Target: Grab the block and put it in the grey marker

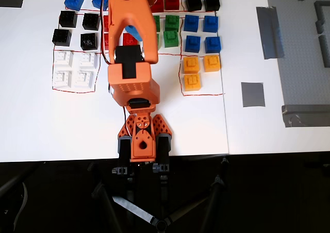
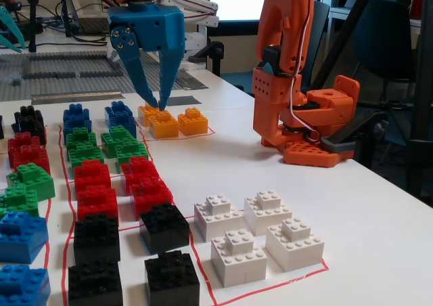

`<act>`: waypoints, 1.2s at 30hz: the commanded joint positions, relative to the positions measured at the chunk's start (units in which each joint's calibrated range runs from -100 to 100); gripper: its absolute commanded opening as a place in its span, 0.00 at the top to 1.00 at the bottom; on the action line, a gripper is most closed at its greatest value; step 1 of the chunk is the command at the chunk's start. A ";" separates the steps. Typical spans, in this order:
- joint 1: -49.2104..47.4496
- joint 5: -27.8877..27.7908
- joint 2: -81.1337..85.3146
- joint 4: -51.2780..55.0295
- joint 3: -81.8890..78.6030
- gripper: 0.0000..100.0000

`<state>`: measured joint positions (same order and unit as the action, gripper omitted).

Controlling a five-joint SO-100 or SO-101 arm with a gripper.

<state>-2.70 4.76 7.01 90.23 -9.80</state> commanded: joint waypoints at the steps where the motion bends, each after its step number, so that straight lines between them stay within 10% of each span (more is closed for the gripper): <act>1: 0.95 -0.05 5.08 1.37 1.13 1.00; 36: 20.00 -9.72 10.18 4.63 -1.68 1.00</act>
<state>14.20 -2.95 7.36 93.51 -13.85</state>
